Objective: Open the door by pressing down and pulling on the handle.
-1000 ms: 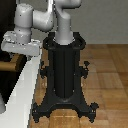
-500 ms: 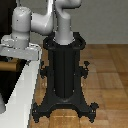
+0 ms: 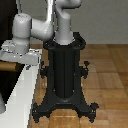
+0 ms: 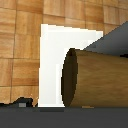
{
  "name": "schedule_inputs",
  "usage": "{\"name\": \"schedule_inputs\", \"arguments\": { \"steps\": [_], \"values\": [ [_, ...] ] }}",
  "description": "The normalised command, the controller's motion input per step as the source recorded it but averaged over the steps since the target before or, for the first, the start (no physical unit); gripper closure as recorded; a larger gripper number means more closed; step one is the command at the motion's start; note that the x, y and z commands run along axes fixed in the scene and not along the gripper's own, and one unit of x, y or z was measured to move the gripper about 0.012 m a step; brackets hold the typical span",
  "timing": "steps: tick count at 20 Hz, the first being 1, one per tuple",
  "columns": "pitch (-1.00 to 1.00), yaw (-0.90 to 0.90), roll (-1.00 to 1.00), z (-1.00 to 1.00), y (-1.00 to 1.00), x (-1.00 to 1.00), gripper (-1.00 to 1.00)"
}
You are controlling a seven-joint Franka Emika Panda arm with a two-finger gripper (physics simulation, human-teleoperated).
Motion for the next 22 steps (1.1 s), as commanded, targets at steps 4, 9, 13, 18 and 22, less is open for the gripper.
{"name": "schedule_inputs", "arguments": {
  "steps": [4,9,13,18,22],
  "values": [
    [0.00,0.00,0.00,-0.50,0.00,0.00,-1.00],
    [0.00,0.00,0.00,-0.20,0.00,0.00,-1.00],
    [0.00,0.00,0.00,-0.25,0.00,0.00,-1.00],
    [0.00,0.00,0.00,-0.40,0.00,0.00,-1.00],
    [0.00,0.00,0.00,-0.50,0.00,0.00,-1.00]
  ]
}}
